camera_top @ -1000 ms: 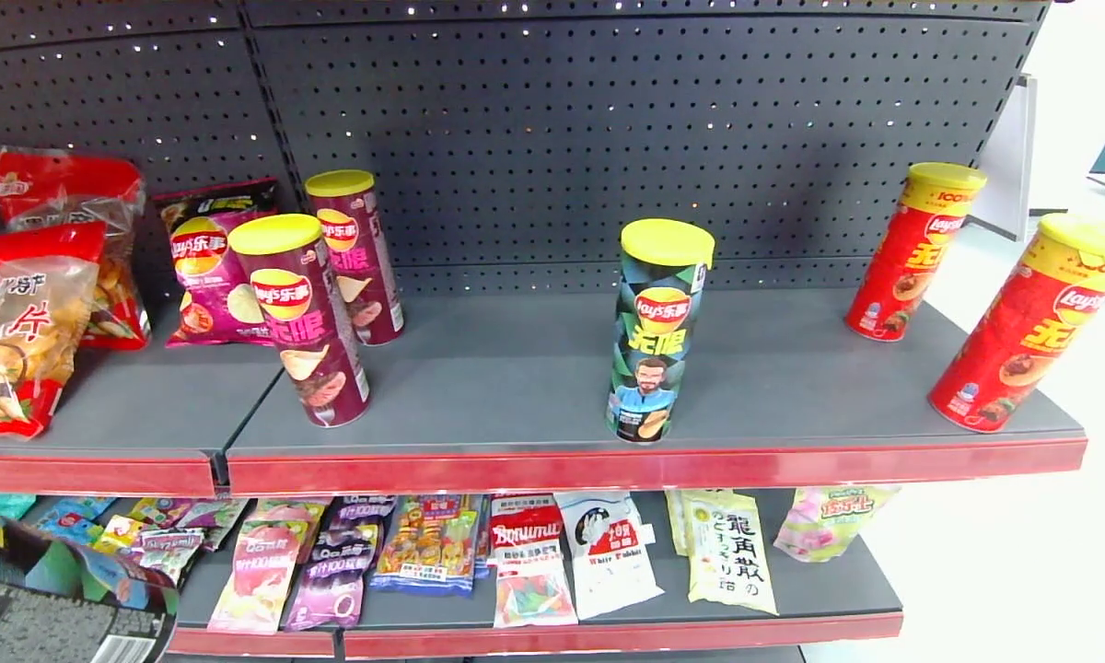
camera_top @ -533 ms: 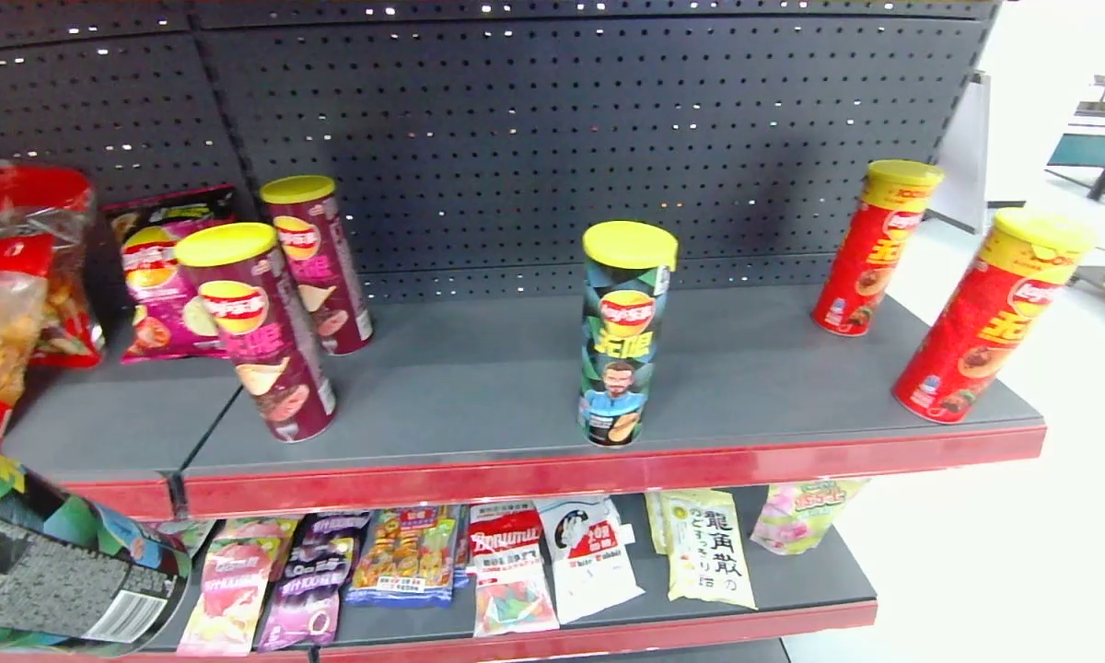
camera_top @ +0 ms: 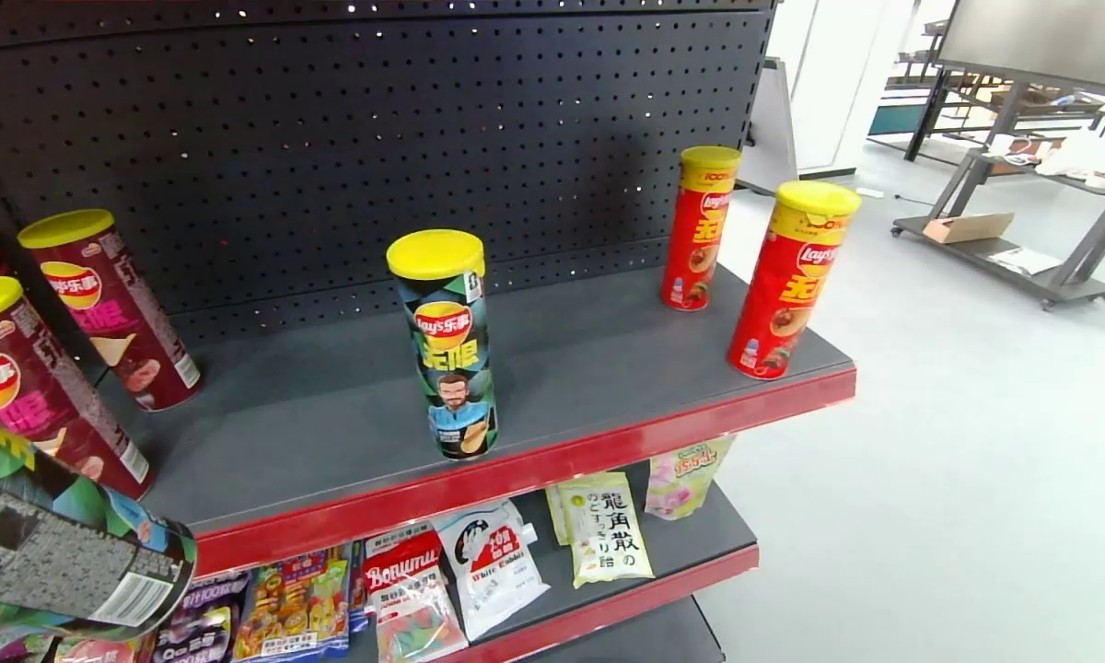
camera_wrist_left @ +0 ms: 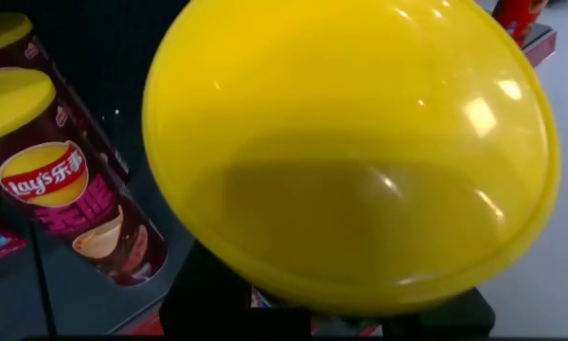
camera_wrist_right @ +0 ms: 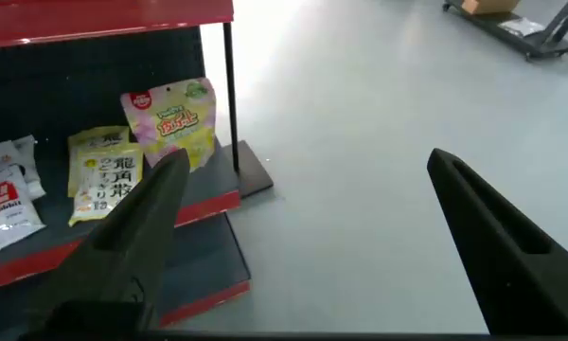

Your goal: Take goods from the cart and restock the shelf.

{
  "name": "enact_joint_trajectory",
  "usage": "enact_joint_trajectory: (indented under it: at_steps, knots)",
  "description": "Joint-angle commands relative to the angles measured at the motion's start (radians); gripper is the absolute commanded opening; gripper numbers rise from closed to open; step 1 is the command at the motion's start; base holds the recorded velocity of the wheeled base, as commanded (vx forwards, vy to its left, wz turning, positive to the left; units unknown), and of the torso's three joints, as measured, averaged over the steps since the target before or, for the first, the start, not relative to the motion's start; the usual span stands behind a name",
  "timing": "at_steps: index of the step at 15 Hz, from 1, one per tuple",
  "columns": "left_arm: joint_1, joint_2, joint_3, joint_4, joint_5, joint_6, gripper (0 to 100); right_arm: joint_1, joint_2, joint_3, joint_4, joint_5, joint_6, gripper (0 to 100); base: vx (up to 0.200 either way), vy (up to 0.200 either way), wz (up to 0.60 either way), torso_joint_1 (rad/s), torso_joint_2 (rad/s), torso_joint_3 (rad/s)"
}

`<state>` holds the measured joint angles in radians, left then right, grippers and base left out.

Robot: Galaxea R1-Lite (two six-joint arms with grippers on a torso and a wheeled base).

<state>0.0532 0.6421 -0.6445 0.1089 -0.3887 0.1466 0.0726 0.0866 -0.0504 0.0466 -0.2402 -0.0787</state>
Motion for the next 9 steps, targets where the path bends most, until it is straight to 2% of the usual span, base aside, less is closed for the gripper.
enact_joint_trajectory:
  at_steps: [1, 3, 5, 7, 9]
  knots:
    - [0.000, 0.027, -0.009, 0.002, 0.001, -0.001, 0, 0.000, 0.007, 0.000, -0.001, -0.001, 0.000, 100, 0.000, 0.000, 0.00, 0.000, 0.00, 0.000]
    - [0.000, 0.091, -0.021, -0.006, -0.001, 0.001, 0, 0.001, 0.007, 0.014, -0.016, 0.018, 0.042, 100, 0.000, 0.000, 0.00, 0.000, 0.00, 0.000]
    - [0.000, 0.172, -0.029, -0.066, -0.001, 0.001, 0, 0.001, 0.007, 0.026, -0.047, 0.071, 0.106, 100, 0.000, 0.000, 0.00, 0.000, 0.00, 0.000]
    - [-0.003, 0.241, -0.030, -0.135, -0.006, 0.001, 0, 0.001, 0.007, 0.043, -0.097, 0.127, 0.108, 100, 0.000, 0.000, 0.00, 0.000, 0.00, 0.000]
    - [-0.004, 0.252, -0.030, -0.144, -0.006, 0.002, 0, 0.001, 0.007, 0.049, -0.108, 0.136, 0.106, 100, 0.000, 0.000, 0.00, 0.000, 0.00, 0.000]
